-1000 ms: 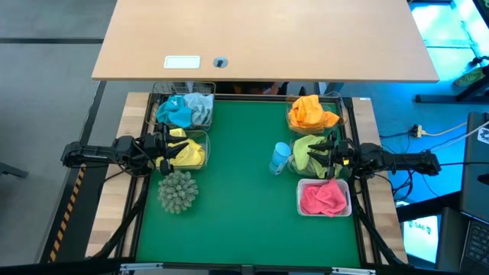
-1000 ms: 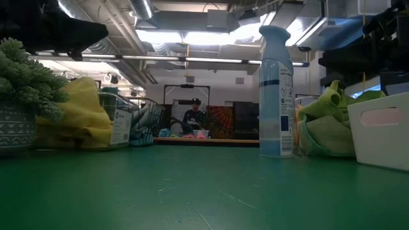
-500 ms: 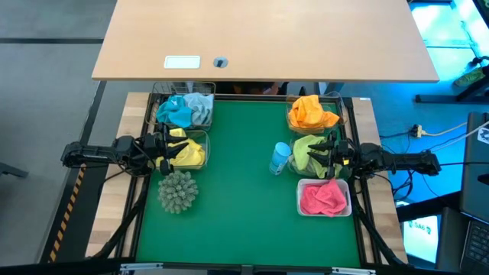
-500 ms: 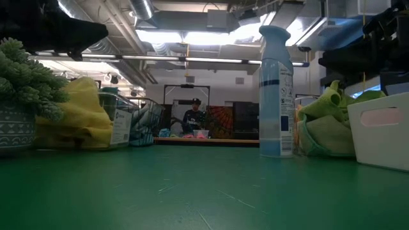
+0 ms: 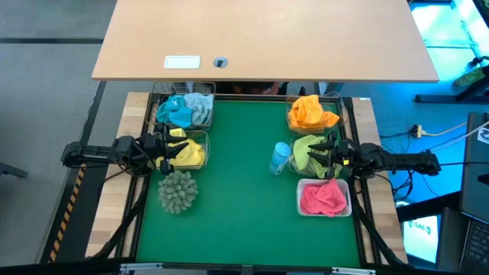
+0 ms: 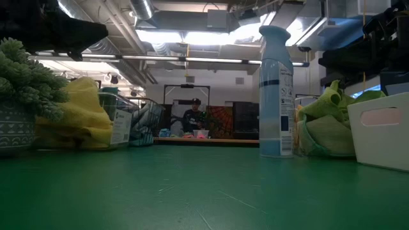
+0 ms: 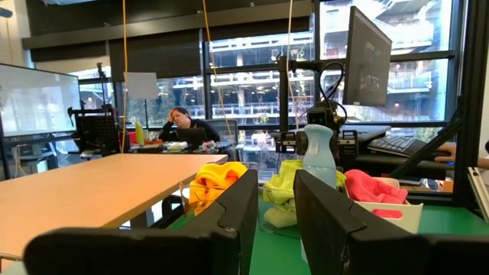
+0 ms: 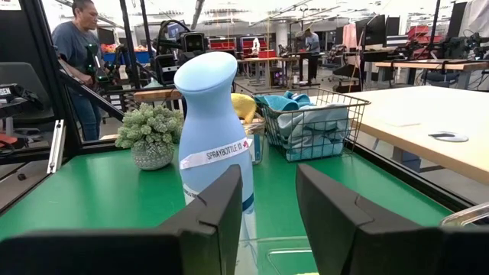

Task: Sort microfiber towel by color & place in baskets
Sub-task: Return to Home Position

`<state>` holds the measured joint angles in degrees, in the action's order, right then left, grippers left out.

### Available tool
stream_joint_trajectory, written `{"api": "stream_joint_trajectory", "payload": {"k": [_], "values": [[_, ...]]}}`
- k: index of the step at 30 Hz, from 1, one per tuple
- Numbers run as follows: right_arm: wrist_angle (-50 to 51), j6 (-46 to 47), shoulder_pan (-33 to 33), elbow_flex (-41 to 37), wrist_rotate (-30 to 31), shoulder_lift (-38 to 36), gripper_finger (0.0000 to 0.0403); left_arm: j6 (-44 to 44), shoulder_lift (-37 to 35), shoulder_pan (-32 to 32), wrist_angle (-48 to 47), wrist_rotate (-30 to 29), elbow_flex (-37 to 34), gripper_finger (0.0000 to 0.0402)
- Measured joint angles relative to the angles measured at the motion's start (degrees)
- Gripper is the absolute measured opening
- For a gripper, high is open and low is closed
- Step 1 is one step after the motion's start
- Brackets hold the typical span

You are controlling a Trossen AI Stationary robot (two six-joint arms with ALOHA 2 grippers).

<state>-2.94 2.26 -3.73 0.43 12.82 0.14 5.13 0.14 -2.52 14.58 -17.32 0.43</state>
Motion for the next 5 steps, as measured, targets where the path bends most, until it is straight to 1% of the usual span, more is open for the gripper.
{"api": "stream_joint_trajectory", "payload": {"k": [5], "values": [[0.0,0.02,0.0,0.0,-0.02,0.0,0.0127,0.0,0.0,0.0,0.01,0.01,-0.01,0.0082]]}}
